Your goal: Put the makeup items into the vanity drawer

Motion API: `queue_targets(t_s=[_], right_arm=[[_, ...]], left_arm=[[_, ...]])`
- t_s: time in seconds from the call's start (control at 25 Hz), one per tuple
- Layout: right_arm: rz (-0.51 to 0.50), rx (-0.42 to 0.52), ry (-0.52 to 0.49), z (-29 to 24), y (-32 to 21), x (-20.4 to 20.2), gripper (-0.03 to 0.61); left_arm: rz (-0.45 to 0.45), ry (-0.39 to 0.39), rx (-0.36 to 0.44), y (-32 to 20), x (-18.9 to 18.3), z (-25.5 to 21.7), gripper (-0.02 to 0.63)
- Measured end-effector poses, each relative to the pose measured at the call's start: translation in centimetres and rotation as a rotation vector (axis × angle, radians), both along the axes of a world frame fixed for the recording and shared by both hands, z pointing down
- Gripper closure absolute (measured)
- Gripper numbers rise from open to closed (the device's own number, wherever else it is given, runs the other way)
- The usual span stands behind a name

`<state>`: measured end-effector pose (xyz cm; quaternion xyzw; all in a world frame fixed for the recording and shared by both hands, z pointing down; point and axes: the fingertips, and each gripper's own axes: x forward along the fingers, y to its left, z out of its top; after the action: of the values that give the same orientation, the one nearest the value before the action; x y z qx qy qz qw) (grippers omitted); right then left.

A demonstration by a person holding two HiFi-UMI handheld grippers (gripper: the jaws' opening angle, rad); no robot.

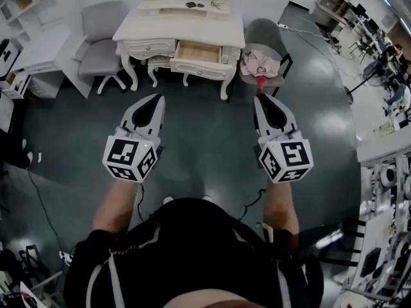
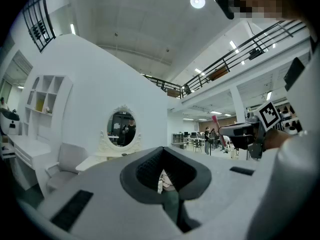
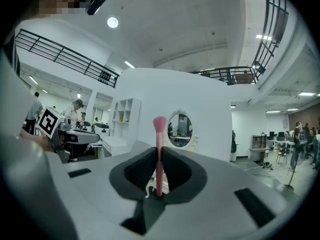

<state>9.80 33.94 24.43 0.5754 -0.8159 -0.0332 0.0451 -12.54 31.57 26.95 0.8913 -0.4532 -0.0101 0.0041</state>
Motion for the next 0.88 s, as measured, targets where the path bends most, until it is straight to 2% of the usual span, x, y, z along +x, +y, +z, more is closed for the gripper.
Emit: queue_targets(t_s=[0.2,0.52,0.68,0.88], right_arm=[[0.002,0.019,0.031,-0.6,0.1,0.1,0.528],[-0.026,0.019,-0.012,-0.6,0.0,0.8,0.528],[-0.041,0.009,-0.013,-0.3,0.0,1.5,0.528],[-0.048,0.016,-0.037,-0.5,0.3,3.7,0.528]], left_arm=[[-0.007,-0.007,0.010,0.1,0.1,-0.5,0.609],[-0.010,-0.009,0.009,0.1,1.0,-0.4,0.609],[0.012,0.031,-0.007,0.4,2.4,-0.7,0.609],[0.012,0.006,-0.003,0.2,4.8,-0.5,0.609]])
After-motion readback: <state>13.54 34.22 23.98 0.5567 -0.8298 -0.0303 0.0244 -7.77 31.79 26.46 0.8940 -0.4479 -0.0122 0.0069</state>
